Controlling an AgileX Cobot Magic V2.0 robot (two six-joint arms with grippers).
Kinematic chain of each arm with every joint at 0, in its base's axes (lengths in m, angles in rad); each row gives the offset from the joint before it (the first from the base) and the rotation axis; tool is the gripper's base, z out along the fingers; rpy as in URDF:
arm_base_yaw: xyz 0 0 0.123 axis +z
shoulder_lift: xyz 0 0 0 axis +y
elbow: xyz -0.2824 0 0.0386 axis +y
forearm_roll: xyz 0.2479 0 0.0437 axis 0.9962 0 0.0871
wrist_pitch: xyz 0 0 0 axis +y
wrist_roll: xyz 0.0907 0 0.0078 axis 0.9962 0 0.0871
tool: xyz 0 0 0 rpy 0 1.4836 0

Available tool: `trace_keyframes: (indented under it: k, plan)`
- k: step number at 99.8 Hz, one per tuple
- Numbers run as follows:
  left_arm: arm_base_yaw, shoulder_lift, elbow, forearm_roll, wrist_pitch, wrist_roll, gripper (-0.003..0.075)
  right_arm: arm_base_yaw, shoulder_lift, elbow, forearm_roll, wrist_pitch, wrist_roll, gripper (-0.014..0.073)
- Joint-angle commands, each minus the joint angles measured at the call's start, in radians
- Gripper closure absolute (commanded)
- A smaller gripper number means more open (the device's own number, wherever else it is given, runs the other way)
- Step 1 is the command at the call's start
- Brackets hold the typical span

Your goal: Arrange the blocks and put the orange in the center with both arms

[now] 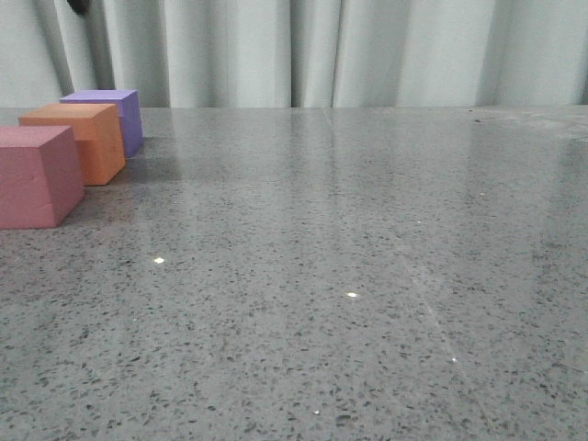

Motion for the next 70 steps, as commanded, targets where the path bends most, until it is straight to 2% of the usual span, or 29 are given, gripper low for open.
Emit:
trace_keyframes:
  k: [1,28,48,70]
  plan:
    - [0.006,-0.091,-0.034,0.014,-0.016,0.028,0.0146,0.0,0.003,-0.022,-0.012,-0.053,-0.007,0.0661]
    - [0.006,-0.268,0.022,0.026,0.047,0.111,0.0146,0.0,0.003,-0.022,-0.012,-0.053,-0.007,0.0661]
    - [0.006,-0.413,0.189,0.026,0.047,0.111,0.015,0.0,0.003,-0.022,-0.012,-0.053,-0.007,0.0661]
    - [0.006,-0.611,0.397,-0.024,0.07,0.108,0.0199,0.0,0.003,-0.022,-0.012,-0.053,-0.007,0.0661]
